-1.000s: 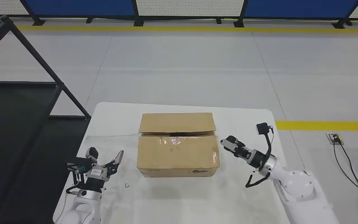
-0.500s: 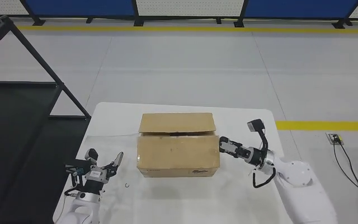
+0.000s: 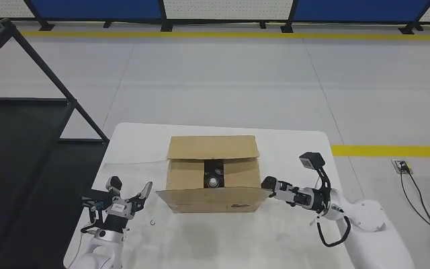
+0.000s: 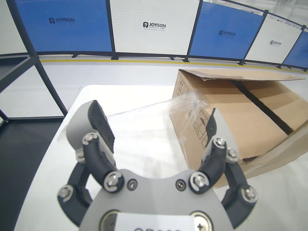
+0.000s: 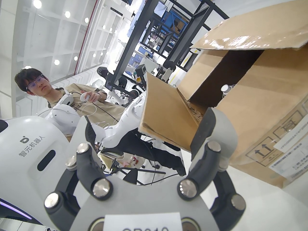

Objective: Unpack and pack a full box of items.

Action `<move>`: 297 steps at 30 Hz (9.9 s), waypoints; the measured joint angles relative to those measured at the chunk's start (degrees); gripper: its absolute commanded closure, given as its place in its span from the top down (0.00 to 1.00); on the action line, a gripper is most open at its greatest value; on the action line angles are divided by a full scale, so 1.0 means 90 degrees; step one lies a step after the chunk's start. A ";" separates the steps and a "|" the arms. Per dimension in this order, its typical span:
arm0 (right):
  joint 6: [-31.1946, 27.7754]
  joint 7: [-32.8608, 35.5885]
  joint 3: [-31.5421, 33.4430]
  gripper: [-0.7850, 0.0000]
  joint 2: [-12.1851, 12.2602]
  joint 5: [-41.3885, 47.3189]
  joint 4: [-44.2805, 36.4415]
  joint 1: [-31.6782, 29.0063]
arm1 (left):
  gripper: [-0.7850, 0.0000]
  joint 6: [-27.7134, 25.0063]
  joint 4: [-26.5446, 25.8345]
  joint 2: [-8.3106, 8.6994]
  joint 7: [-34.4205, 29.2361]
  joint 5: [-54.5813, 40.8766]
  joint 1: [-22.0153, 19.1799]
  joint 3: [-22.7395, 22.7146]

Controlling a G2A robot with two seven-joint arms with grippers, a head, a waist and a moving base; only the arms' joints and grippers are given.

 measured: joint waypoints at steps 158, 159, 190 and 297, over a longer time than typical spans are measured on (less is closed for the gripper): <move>0.3636 -0.6599 -0.4101 1.00 -0.2661 -0.0058 0.6322 0.5272 | 1.00 -0.1673 0.0049 0.0229 0.0023 0.1612 0.0582 0.0098; 0.3642 -0.6558 -0.4106 1.00 -0.2682 -0.0080 0.6376 0.5295 | 1.00 -0.1674 0.0040 0.0231 0.0035 0.1606 0.0593 0.0091; 0.2127 -0.3652 -0.3268 1.00 -0.2633 0.0264 0.6746 0.5269 | 1.00 -0.1609 -0.0161 0.0277 0.0408 0.0940 0.0721 -0.0367; 0.1831 -0.3760 -0.3738 1.00 -0.3872 0.0488 0.5475 0.4631 | 1.00 -0.1347 -0.0315 0.0231 0.0246 -0.0709 0.0992 -0.1499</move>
